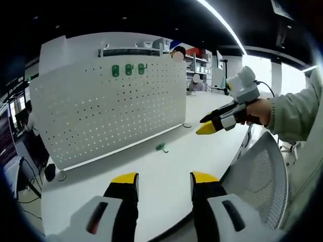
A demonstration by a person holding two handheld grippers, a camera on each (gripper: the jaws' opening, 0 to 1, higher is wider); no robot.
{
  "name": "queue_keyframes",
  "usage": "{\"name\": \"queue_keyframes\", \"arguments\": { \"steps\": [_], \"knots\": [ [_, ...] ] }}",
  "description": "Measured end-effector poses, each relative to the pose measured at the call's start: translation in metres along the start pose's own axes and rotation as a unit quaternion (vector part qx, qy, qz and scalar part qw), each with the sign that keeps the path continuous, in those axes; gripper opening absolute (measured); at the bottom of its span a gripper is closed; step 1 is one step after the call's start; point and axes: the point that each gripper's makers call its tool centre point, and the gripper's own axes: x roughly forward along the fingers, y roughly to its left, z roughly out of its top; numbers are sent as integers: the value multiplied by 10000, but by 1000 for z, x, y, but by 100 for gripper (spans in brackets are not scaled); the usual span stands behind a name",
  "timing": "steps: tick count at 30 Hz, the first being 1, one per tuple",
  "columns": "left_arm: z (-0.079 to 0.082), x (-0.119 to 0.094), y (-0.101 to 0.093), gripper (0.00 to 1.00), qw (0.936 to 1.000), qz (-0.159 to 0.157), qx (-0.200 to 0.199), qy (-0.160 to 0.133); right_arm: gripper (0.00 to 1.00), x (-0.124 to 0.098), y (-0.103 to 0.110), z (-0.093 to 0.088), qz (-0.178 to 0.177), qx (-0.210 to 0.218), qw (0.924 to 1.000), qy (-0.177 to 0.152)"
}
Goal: Insert the hook assembly into the mounting plate slot until the hook locks in place.
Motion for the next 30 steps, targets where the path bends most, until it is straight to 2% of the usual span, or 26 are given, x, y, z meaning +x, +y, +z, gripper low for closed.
{"name": "queue_keyframes", "arguments": {
  "steps": [6,19,30],
  "knots": [
    [-1,2,0,42,10000,-27,5,32,49,-19,4,-3,128,38,9999,60],
    [0,4,-2,42,10000,-71,20,53,49,-53,7,-12,72,213,9997,-79],
    [-1,4,-8,41,9998,-170,-52,114,49,-67,5,-17,-12,436,9988,-207]
  ]
}}
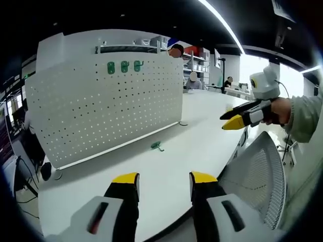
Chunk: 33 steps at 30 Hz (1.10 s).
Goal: Insert the hook assembly into the mounting plate slot until the hook locks in place.
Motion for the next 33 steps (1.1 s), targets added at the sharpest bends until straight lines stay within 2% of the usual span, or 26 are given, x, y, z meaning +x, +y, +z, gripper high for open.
{"name": "queue_keyframes", "arguments": {
  "steps": [5,8,13,17,22,25,33],
  "knots": [
    [10,3,0,42,9998,-112,-163,-31,49,-4,-4,-5,-28,119,9999,18],
    [25,6,3,42,9997,-123,-91,-167,49,-6,-6,-6,-82,118,9999,10],
    [33,20,12,40,9996,-165,187,-101,49,-8,-8,-8,-114,179,9998,-14],
    [33,38,14,38,9970,-413,625,197,49,-10,-12,-12,-156,257,9995,-18],
    [39,62,14,37,9933,-712,846,341,48,-13,-17,-14,-216,323,9992,-16],
    [38,81,18,36,9887,-817,1156,488,48,-14,-19,-14,-253,338,9991,-22],
    [39,121,25,37,9805,-1086,1447,766,48,-15,-19,-13,-274,409,9988,-20]
  ]
}}
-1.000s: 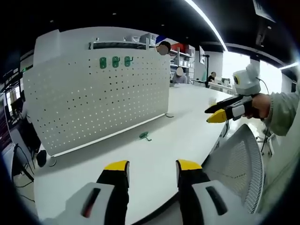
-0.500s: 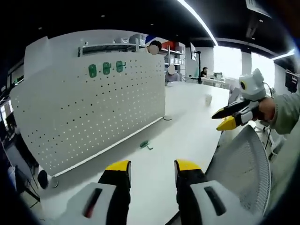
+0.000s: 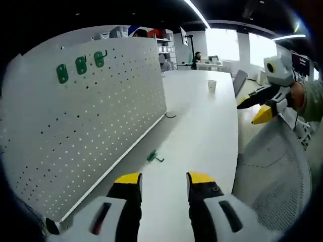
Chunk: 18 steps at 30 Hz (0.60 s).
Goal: Insert the hook assembly into the mounting plate slot until the hook locks in place.
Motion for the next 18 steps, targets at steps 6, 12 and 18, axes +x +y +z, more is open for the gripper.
{"name": "queue_keyframes", "arguments": {
  "steps": [6,12,18],
  "knots": [
    [-2,29,17,34,9989,-149,431,143,48,1,1,-6,-31,40,10000,80],
    [-3,62,29,31,9974,-304,657,62,48,3,0,-11,-95,158,9998,123],
    [-2,87,31,29,9966,-427,699,-2,48,4,-1,-16,-152,251,9994,198]
  ]
}}
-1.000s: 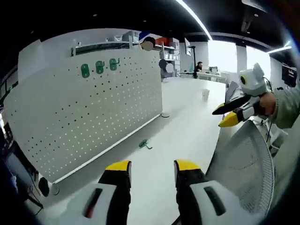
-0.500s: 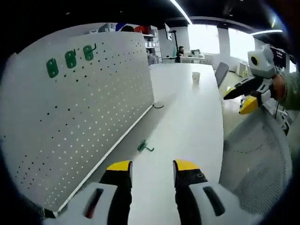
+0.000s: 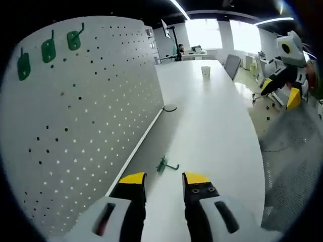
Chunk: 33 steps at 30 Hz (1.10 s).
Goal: Insert the hook assembly into the mounting plate slot until the hook locks in place.
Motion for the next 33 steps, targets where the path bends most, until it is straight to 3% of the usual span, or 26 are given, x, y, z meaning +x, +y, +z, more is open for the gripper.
{"name": "queue_keyframes", "arguments": {
  "steps": [8,15,33],
  "knots": [
    [-4,30,7,27,9998,-117,107,148,48,-1,-3,-6,-86,106,9999,65],
    [-21,54,14,24,9981,-261,313,459,48,-1,-5,-8,-142,208,9997,80],
    [-36,89,15,20,9944,-564,529,717,47,1,-7,-8,-232,394,9989,68]
  ]
}}
